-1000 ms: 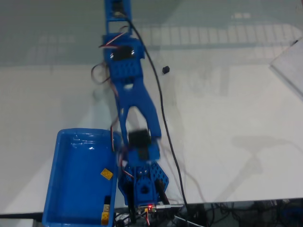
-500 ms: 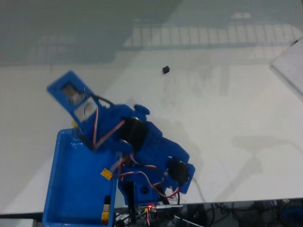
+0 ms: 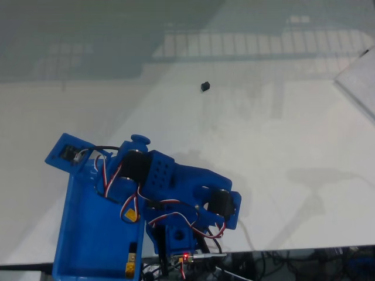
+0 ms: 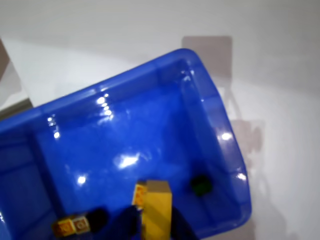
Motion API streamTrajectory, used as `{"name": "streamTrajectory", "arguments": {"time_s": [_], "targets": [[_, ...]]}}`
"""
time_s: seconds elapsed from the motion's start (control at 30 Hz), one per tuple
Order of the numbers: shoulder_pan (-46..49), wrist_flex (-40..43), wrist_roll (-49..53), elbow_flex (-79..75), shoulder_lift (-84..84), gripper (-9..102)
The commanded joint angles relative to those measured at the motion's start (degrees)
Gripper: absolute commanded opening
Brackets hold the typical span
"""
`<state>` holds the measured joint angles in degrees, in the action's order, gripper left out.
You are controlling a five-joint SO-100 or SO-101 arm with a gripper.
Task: Pick up all the lego then put into the bin
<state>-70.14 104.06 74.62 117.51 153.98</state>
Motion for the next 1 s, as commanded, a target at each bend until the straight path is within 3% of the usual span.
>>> {"name": "streamTrajectory", "arguments": {"time_s": [0.0, 0.2, 0.33, 0.47, 0.67, 0.8, 0.87, 0.97], "targets": [[-0.1, -0.5, 1.0, -0.1, -0.7, 20], [1.8, -1.3, 1.1, 0.1, -1.3, 29], [12.5, -5.9, 2.7, -0.4, -3.3, 29], [34.7, -23.5, 2.5, 1.5, -8.6, 29], [64.0, -56.2, 8.3, 14.9, -15.4, 29], [75.8, -66.8, 13.7, 19.9, -20.0, 29], [80.1, -74.5, 12.0, 21.4, -22.9, 29], [84.9, -79.4, 9.9, 20.7, -27.5, 29]]}}
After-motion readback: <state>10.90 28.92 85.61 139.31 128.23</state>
